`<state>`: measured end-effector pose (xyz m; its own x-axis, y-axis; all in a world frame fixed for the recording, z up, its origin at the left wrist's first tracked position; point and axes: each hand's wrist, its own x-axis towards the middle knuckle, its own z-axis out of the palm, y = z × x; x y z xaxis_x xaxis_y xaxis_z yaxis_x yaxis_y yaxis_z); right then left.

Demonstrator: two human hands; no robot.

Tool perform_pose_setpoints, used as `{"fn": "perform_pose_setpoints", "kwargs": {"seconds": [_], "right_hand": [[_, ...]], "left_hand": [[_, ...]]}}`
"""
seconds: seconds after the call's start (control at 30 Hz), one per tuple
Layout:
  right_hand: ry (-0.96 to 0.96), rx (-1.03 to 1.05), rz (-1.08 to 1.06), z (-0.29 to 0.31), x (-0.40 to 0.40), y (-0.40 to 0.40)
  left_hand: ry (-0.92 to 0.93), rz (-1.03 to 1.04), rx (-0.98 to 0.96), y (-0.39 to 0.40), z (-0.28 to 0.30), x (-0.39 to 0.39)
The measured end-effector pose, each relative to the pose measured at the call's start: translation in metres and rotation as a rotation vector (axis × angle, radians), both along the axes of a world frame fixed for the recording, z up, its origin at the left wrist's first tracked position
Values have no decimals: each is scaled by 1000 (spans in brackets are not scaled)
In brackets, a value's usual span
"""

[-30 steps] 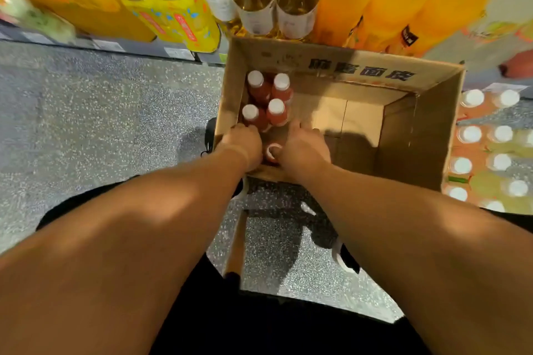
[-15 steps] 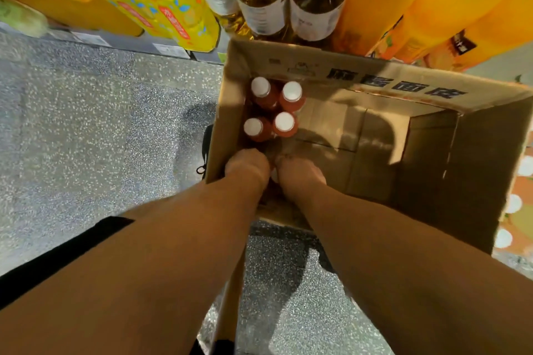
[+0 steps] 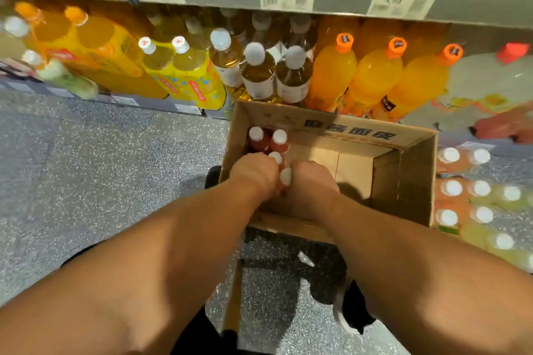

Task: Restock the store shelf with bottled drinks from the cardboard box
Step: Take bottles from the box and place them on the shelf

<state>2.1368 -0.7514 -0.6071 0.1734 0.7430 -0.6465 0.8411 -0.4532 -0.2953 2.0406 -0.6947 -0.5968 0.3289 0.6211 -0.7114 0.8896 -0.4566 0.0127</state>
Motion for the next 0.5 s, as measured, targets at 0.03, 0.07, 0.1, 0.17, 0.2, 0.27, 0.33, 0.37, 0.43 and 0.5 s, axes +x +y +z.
{"fn": "perform_pose_setpoints", "kwargs": {"seconds": [0.03,0.07,0.1,0.17,0.2,0.27,0.33,0.37,0.43,0.5], "right_hand": [[11,35,-17,22,6,-6],[27,72,-29,45,11,-12],[38,119,-32,70,15,-18],[59,242,-101,114,21,-31],[70,314,-156,138,23,-37],[50,423,-156,181,27,-47],[32,449,-161,225,31,-53],[64,482,-190,248,32,-53],[71,570,-208,289,35,-53],[25,649,-192,333,36,-55]], "left_hand": [[-35,6,8,-3,22,3],[-66,23,23,-6,44,5],[-105,58,43,-8,64,5],[-206,126,95,-13,103,1],[-263,156,116,-15,122,-2],[-395,226,158,-19,163,-9],[-520,287,214,-22,208,-13],[-582,306,229,-23,231,-14],[-661,300,291,-26,276,-15],[-759,295,370,-27,317,-15]]}}
